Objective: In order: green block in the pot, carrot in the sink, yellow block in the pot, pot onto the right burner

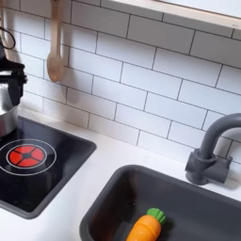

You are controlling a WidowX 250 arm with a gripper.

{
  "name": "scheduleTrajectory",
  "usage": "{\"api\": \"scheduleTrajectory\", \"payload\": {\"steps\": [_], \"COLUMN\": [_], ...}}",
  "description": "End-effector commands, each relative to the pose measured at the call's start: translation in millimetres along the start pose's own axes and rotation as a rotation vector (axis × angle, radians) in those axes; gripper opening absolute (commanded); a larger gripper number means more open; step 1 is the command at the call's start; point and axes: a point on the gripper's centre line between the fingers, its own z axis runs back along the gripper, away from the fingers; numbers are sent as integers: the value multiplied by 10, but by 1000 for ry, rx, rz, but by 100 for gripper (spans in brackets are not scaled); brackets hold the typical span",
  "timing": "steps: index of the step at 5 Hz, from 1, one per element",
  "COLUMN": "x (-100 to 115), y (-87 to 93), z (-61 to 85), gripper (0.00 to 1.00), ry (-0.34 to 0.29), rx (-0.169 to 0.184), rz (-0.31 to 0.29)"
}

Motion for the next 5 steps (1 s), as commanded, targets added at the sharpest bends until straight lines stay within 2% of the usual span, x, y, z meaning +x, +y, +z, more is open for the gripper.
{"api": "scheduleTrajectory", "payload": {"steps": [1,2,3,4,5], "x": [-80,-98,-108,-102,-110], "y": [-9,-46,-40,-47,-43], "z": [-166,-297,-306,-278,-289], "gripper": [100,100,61,0,0], "ry": [41,73,74,70,80], "rx": [23,28,30,25,28], "rz": [-28,-49,-50,-45,-48]}}
